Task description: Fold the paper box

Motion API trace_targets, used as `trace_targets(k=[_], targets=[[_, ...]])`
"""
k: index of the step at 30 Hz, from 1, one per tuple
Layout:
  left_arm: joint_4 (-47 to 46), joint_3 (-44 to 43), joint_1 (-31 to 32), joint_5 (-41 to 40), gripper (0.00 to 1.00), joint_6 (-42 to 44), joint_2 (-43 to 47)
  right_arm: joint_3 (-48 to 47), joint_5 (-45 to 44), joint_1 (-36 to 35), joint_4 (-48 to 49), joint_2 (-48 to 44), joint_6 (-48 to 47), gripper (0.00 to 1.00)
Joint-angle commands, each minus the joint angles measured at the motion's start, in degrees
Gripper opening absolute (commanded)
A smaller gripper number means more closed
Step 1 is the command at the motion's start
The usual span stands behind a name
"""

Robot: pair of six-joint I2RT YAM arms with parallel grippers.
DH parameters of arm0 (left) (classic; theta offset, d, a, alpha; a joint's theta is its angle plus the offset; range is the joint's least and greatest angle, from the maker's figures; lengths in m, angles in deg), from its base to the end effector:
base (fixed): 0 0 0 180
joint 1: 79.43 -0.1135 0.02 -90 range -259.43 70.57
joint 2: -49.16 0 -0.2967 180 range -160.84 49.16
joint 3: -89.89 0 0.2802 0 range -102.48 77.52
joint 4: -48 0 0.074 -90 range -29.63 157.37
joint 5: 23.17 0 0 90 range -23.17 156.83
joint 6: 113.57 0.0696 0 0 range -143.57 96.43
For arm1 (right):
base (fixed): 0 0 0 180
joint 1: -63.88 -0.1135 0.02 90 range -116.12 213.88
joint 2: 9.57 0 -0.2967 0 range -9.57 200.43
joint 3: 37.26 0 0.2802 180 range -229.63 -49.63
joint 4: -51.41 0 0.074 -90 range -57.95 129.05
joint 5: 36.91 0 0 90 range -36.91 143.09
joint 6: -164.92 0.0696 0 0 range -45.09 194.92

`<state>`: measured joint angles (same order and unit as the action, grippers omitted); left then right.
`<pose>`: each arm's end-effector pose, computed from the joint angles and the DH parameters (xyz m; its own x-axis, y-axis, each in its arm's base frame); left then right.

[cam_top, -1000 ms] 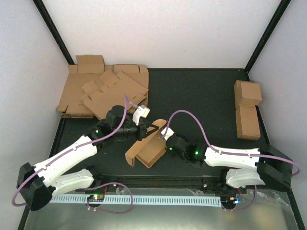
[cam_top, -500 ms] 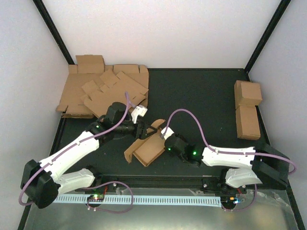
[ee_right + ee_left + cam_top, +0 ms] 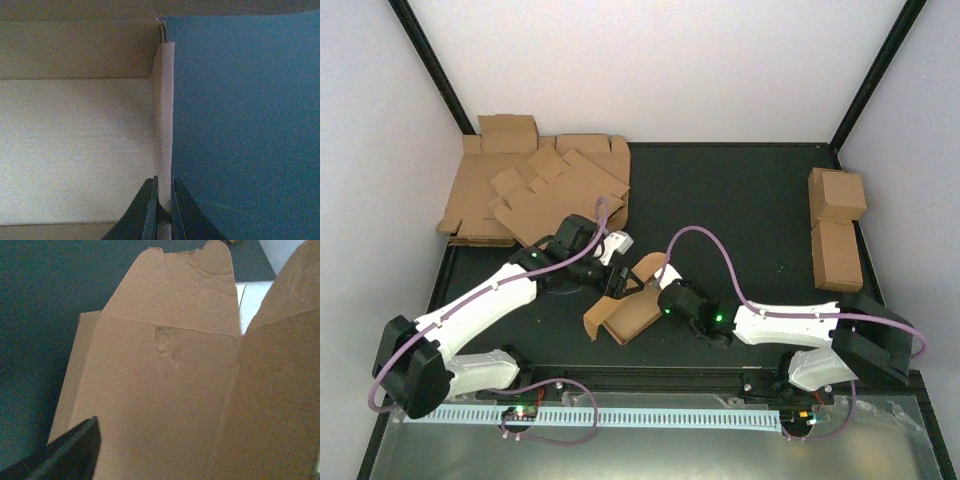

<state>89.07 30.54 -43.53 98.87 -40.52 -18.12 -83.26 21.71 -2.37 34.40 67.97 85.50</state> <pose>0.1972 -0.1883 0.2481 -0.8119 0.2826 -0.5108 0.5669 0.5906 -0.5743 0.1472 0.2445 0.1566 -0.4147 -0.5533 -0.7224 -0.5763 0.7741 -0.2621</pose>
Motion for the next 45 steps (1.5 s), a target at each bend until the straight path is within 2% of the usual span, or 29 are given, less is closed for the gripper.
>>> trace_targets(k=[1, 5, 11, 13, 18, 23, 27, 34, 42, 43, 44, 45], targets=[[5.7, -3.9, 0.5, -2.6, 0.64, 2.1, -1.8, -0.6, -1.5, -0.3, 1.6, 0.8, 1.5, 0.06], [8.0, -6.2, 0.5, -3.5, 0.41, 2.7, -2.4, 0.2, 0.9, -0.3, 2.6, 1.0, 2.0, 0.11], [8.9, -8.6, 0.6, -0.3, 0.12, 3.6, -1.7, 0.3, 2.3, -0.4, 2.7, 1.7, 2.1, 0.11], [9.7, -9.3, 0.5, -0.2, 0.06, 3.7, -1.8, 0.8, 3.0, -0.3, 3.5, 1.5, 1.8, 0.11], [11.1, -10.9, 0.5, 1.3, 0.03, 4.1, -2.0, 0.7, 3.7, -0.3, 3.8, 1.7, 1.1, 0.20], [12.3, -11.9, 0.5, 2.6, 0.03, 4.9, -1.8, -1.6, 3.5, -0.3, 1.9, 4.0, -0.8, 0.23], [13.5, -12.9, 0.5, 1.5, 0.03, 5.4, -2.0, -2.9, 3.5, -0.3, 1.0, 4.9, -1.9, 0.22], [15.0, -15.0, 0.5, -0.6, 0.03, 5.6, -2.9, -4.6, 2.9, -0.4, -2.2, 6.0, -2.3, 0.02], [14.6, -15.4, 0.6, 0.0, 0.06, 5.6, -3.3, -6.0, 1.6, -0.4, -2.6, 7.2, -1.8, 0.02], [14.4, -15.3, 0.5, 0.1, 0.07, 5.6, -3.4, -6.0, 1.7, -0.3, -2.3, 7.1, -1.7, 0.06], [14.3, -15.3, 0.5, 0.1, 0.08, 5.5, -3.4, -6.0, 1.9, -0.3, -2.1, 7.0, -1.5, 0.18], [14.1, -15.1, 0.6, 0.0, 0.08, 5.4, -3.6, -5.9, 2.2, -0.3, -1.6, 6.8, -1.3, 0.24]])
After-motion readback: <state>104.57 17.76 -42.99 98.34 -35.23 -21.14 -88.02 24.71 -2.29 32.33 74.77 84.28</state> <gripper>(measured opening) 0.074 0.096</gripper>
